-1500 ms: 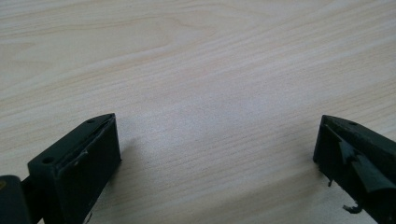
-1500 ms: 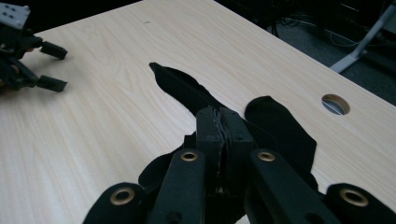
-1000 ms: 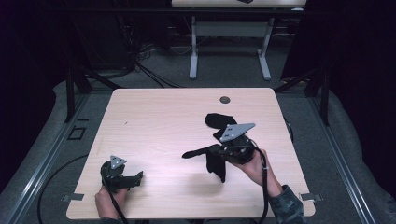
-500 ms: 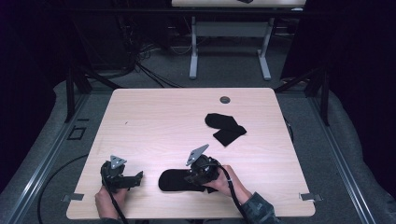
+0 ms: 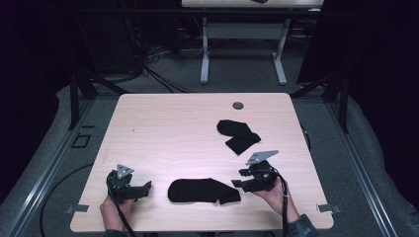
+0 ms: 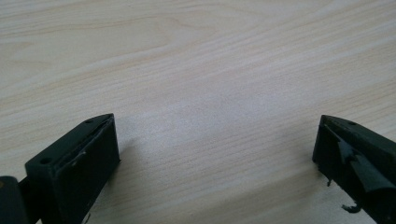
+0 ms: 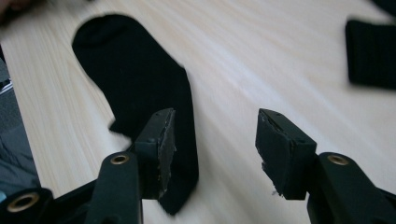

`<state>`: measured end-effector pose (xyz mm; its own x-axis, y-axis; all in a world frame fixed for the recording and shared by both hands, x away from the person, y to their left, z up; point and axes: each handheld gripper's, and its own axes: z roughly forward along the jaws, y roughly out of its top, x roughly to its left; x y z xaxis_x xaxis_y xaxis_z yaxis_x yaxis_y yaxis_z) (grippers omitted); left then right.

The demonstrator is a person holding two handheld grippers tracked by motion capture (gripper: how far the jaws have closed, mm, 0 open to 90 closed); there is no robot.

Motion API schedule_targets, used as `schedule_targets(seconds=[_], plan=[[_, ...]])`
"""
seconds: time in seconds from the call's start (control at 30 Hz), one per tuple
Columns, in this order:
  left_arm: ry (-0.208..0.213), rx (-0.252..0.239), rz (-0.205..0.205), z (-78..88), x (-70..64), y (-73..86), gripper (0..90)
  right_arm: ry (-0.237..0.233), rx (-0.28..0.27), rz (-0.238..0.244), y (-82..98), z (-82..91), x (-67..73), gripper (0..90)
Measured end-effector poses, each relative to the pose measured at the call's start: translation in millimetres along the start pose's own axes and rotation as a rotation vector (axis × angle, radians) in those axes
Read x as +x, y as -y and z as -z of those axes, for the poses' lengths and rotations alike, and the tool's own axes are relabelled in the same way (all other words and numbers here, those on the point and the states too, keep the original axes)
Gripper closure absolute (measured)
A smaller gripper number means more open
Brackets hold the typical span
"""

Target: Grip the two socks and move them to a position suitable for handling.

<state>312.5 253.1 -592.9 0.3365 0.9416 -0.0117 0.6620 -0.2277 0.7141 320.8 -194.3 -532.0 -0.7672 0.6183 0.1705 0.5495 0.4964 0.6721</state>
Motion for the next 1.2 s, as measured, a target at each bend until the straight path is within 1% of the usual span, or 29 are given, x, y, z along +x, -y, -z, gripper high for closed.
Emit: schedule_targets(seconds=[0.03, 0.1, 0.13, 0.17, 0.23, 0.3, 0.33, 0.37, 0.4, 0.43, 0.5, 0.53, 0.57, 0.6, 0.63, 0.67, 0.7, 0.73, 0.77, 0.8, 0.83, 0.87, 0.9, 0.93, 0.97, 1.0, 1.03, 1.13, 1.2], plan=[[0.015, 0.001, 0.01, 0.3, -0.8, -0.9, 0.6, 0.0, 0.004, -0.021, 6.9, -0.3, -1.0, 46.1], [0.079, -0.014, 0.042, 1.9, -2.8, -3.4, 2.1, 0.005, 0.026, -0.044, 17.8, -1.4, -2.2, 46.1], [0.102, -0.02, 0.052, 2.8, -4.9, -4.7, 4.9, 0.004, 0.033, -0.056, 21.9, -1.8, -2.4, 45.8], [0.134, -0.028, 0.057, 4.1, -10.4, -7.4, 8.5, 0.0, 0.036, -0.065, 24.5, -2.1, -2.6, 45.7], [0.155, -0.038, 0.037, 5.8, -21.9, -11.5, 10.4, 0.008, 0.037, -0.084, 30.3, -3.6, -1.8, 45.7], [0.203, -0.041, -0.003, 8.4, -38.2, -15.9, 13.1, 0.001, 0.044, -0.099, 33.4, -5.7, -1.0, 45.4], [0.217, -0.032, -0.024, 9.4, -45.4, -17.6, 15.1, 0.003, 0.045, -0.102, 34.5, -7.1, 0.2, 45.4], [0.228, -0.034, -0.047, 9.6, -52.3, -18.4, 15.1, 0.011, 0.053, -0.1, 35.4, -7.8, 1.4, 45.5], [0.248, -0.022, -0.069, 9.8, -58.3, -19.4, 15.6, 0.011, 0.055, -0.102, 36.2, -9.2, 2.7, 45.6], [0.254, -0.012, -0.086, 9.3, -64.3, -19.8, 16.6, 0.011, 0.058, -0.1, 36.7, -10.2, 3.5, 45.5], [0.274, -0.001, -0.11, 7.3, -73.6, -19.4, 19.7, 0.012, 0.061, -0.102, 36.9, -11.9, 4.8, 45.7], [0.289, 0.005, -0.122, 6.1, -77.2, -19.0, 23.0, 0.017, 0.069, -0.097, 36.6, -12.1, 5.3, 46.1], [0.277, 0.004, -0.136, 5.4, -80.9, -18.5, 28.0, 0.015, 0.062, -0.101, 36.6, -13.0, 6.4, 46.5], [0.278, 0.005, -0.146, 5.1, -83.1, -17.9, 29.4, 0.018, 0.065, -0.102, 36.1, -13.4, 7.4, 46.5], [0.291, 0.003, -0.152, 4.8, -84.8, -17.5, 32.1, 0.014, 0.068, -0.095, 35.6, -13.8, 8.2, 46.7], [0.289, 0.001, -0.16, 5.0, -86.7, -17.0, 37.4, 0.014, 0.06, -0.1, 35.4, -15.2, 9.9, 47.0], [0.288, 0.003, -0.164, 5.3, -87.8, -16.8, 40.9, 0.013, 0.066, -0.095, 34.8, -16.2, 11.3, 47.7], [0.291, 0.004, -0.165, 5.4, -88.3, -16.7, 46.6, 0.007, 0.069, -0.093, 34.6, -17.1, 12.1, 47.9], [0.293, 0.008, -0.174, 5.6, -89.1, -16.7, 50.3, 0.008, 0.065, -0.094, 34.7, -18.1, 12.6, 48.5], [0.284, 0.009, -0.176, 5.7, -89.8, -16.6, 52.0, 0.006, 0.078, -0.092, 34.3, -19.1, 13.3, 50.0], [0.287, 0.015, -0.181, 5.6, -89.8, -16.6, 56.7, 0.001, 0.076, -0.09, 34.5, -21.0, 14.0, 50.4], [0.283, 0.026, -0.192, 5.4, -90.5, -16.6, 59.1, -0.002, 0.081, -0.085, 34.4, -21.7, 14.2, 51.0], [0.28, 0.025, -0.194, 5.5, -91.5, -16.0, 61.4, -0.001, 0.072, -0.088, 34.3, -23.1, 15.4, 53.4], [0.285, 0.033, -0.204, 5.4, -91.5, -16.0, 64.7, -0.006, 0.067, -0.089, 34.2, -23.9, 16.0, 56.0], [0.284, 0.034, -0.2, 5.5, -92.7, -15.5, 66.5, -0.01, 0.074, -0.081, 33.5, -24.1, 15.9, 57.8], [0.284, 0.035, -0.209, 5.8, -92.7, -15.6, 69.1, -0.013, 0.084, -0.074, 32.8, -24.1, 15.5, 60.7], [0.289, 0.037, -0.212, 6.0, -93.0, -15.7, 72.2, -0.016, 0.076, -0.079, 32.6, -25.2, 16.0, 63.2], [0.294, 0.04, -0.206, 6.1, -94.2, -15.2, 82.8, -0.033, 0.093, -0.063, 31.7, -26.4, 16.3, 73.8], [0.292, 0.04, -0.203, 5.8, -94.5, -15.5, 84.6, -0.051, 0.105, -0.067, 31.1, -26.6, 15.9, 78.3]])
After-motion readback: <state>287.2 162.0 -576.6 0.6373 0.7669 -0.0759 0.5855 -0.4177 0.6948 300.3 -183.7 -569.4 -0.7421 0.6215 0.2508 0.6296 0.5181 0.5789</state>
